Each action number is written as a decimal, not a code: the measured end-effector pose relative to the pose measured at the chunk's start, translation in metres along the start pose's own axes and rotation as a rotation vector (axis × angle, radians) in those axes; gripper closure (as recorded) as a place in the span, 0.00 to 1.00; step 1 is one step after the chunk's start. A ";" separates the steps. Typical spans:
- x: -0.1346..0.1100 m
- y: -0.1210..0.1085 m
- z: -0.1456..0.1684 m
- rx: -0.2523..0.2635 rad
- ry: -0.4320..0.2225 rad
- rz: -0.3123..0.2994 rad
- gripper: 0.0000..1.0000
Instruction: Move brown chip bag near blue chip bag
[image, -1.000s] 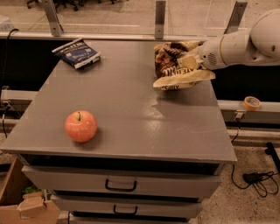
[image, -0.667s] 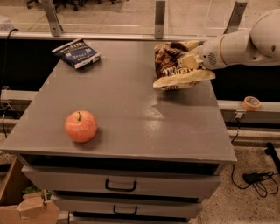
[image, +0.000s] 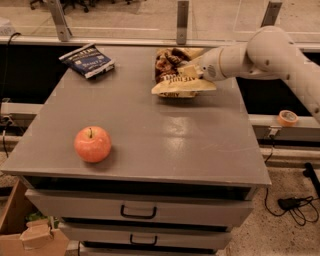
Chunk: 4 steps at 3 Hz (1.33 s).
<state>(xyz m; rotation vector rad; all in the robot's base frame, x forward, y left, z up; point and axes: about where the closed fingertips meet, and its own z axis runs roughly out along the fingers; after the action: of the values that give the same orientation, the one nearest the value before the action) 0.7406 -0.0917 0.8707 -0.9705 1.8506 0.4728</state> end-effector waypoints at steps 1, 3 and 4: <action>-0.043 -0.003 0.065 -0.029 -0.060 -0.042 1.00; -0.113 0.007 0.129 -0.047 -0.130 -0.117 1.00; -0.112 0.010 0.147 -0.032 -0.100 -0.146 1.00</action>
Offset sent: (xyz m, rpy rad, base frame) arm 0.1164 0.1622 0.0606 0.0871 -0.1801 0.1310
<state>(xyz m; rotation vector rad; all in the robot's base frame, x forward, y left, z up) 0.8426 0.0604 0.8998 -1.0756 1.6748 0.4544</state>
